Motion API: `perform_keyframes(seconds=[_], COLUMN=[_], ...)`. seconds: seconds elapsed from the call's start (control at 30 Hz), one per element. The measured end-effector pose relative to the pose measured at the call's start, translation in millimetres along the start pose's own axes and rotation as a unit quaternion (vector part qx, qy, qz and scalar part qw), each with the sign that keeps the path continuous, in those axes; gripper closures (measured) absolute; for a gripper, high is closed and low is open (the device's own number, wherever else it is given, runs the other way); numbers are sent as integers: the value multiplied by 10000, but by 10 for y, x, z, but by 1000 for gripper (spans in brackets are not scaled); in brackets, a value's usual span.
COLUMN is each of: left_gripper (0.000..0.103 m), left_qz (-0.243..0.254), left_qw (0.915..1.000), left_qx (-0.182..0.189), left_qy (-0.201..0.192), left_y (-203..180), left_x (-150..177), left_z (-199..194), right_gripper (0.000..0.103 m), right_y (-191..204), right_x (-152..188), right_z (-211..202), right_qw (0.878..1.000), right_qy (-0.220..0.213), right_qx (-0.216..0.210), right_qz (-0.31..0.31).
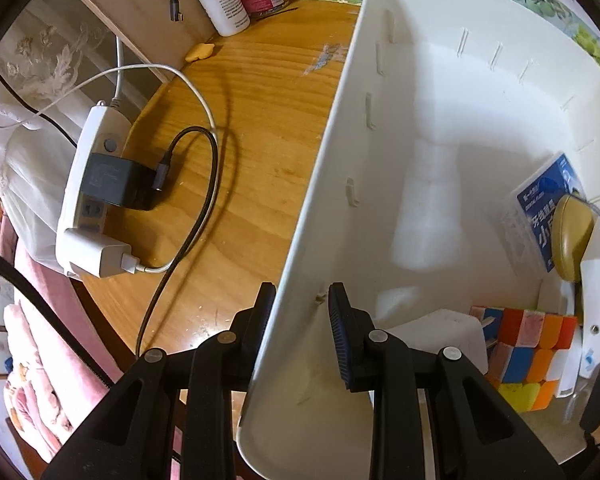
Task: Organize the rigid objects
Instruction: 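Move the open right gripper toward the pink hair roller, then align the right gripper along the pink roller and close on it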
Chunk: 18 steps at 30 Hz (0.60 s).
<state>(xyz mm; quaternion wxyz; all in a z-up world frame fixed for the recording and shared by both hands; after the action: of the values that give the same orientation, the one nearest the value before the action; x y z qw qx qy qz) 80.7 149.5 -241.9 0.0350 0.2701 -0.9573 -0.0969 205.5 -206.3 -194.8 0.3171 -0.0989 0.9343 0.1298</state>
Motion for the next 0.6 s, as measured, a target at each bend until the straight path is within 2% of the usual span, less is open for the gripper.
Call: perform_keyframes(seconds=[0.23, 0.4, 0.6], left_gripper=[74, 74, 74], left_qz=[112, 297, 430], left_qw=[9998, 9994, 9989], left_qx=[-73, -133, -204], left_qy=[130, 145, -34], left_y=[17, 2, -77], left_x=[40, 76, 18], left_z=[-2, -31, -167], right_gripper=[21, 21, 21], right_y=[-200, -268, -347], right_x=[-129, -258, -443], right_z=[133, 349, 552], right_qw=[9988, 9973, 9959], right_qy=[333, 562, 601], right_qx=[313, 342, 395], right_qz=[152, 335, 543])
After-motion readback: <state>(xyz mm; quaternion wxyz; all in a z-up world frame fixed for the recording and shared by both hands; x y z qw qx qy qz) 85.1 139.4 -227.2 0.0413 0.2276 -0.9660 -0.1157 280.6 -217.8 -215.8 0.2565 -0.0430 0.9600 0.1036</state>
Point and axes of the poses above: each gripper's, at about its wrist camera, not at the fingertips, and z roughly the way its jaws point, y to its left, x to its underside, the point moved 4 cm from there along z, roughly the way its jaws point, and after that the axes turned 11 degrees about y, right-handed, at the moved point
